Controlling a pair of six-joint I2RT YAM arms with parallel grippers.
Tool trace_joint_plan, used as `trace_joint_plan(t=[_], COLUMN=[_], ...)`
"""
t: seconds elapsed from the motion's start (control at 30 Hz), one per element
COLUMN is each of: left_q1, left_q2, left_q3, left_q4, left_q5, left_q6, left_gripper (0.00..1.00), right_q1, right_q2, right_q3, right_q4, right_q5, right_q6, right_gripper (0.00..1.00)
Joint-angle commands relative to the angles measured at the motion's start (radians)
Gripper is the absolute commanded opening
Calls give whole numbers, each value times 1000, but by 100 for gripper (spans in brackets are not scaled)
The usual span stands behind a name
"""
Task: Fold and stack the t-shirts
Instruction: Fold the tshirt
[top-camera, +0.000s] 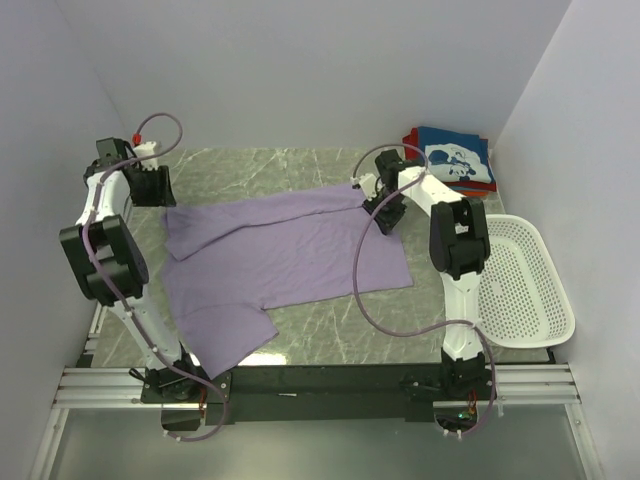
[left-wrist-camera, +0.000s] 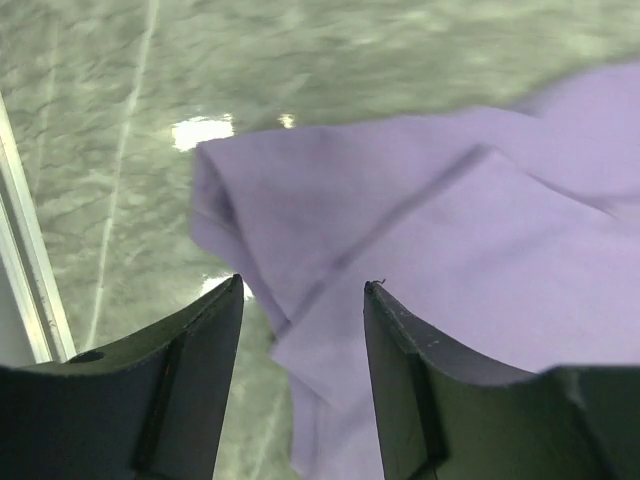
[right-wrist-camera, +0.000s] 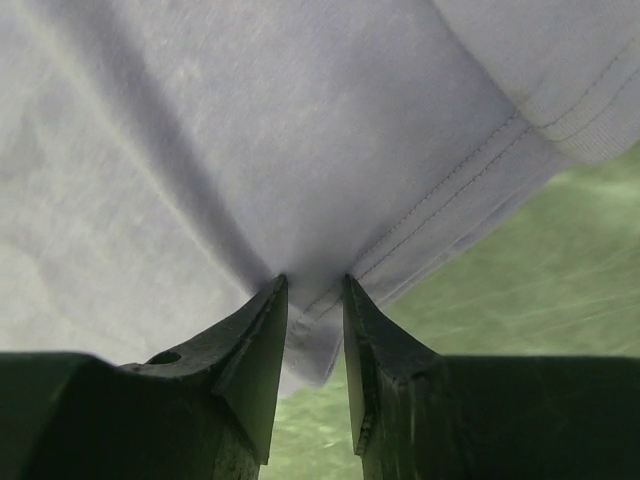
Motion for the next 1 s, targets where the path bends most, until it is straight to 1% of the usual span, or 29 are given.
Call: trace_joint_plan(t=[0.0, 0.1, 0.17, 0.3, 0.33, 0.43, 0.47, 0.5, 0.6, 0.67, 0.73, 0.8, 0.97], left_q1=[-6, -28, -51, -126, -170, -247, -262, -276, -322, -365, -404, -422, -465], left_q2=[-105, -134, -148, -157, -156, -131, -107, -89, -12, 36, 56, 77, 131], left_q3=[-51, -103, -140, -171, -171, -152, -125, -103, -10, 35, 47, 50, 63], left_q4=[-47, -70, -72, -47, -24, 17, 22, 17, -26, -50, -59, -61, -73], left_q5=[139, 178, 190, 192, 183, 154, 147, 143, 141, 112, 89, 68, 20], left_q6=[78, 116, 139, 171, 177, 181, 182, 185, 210, 246, 294, 320, 374], left_gripper=[57, 56, 55, 54, 53, 51, 50, 48, 46, 46, 48, 50, 51], right_q1=[5, 0, -9, -43, -56, -66, -66, -66, -69, -69, -69, -69, -69], right_q2=[-53, -87, -98, -69, -61, -35, -30, -12, 46, 60, 51, 51, 94], right_q3=[-88, -99, -40, 153, 218, 276, 284, 290, 358, 358, 315, 295, 312], right_q4=[-45, -67, -93, -123, -122, -70, -42, -35, -47, -39, -6, 21, -1], right_q5=[-37, -75, -125, -184, -185, -133, -112, -74, -38, -34, -20, -15, -4], right_q6=[13, 7, 22, 99, 117, 164, 164, 161, 154, 147, 139, 119, 104], right_gripper=[36, 35, 36, 36, 36, 36, 36, 36, 36, 36, 36, 36, 36])
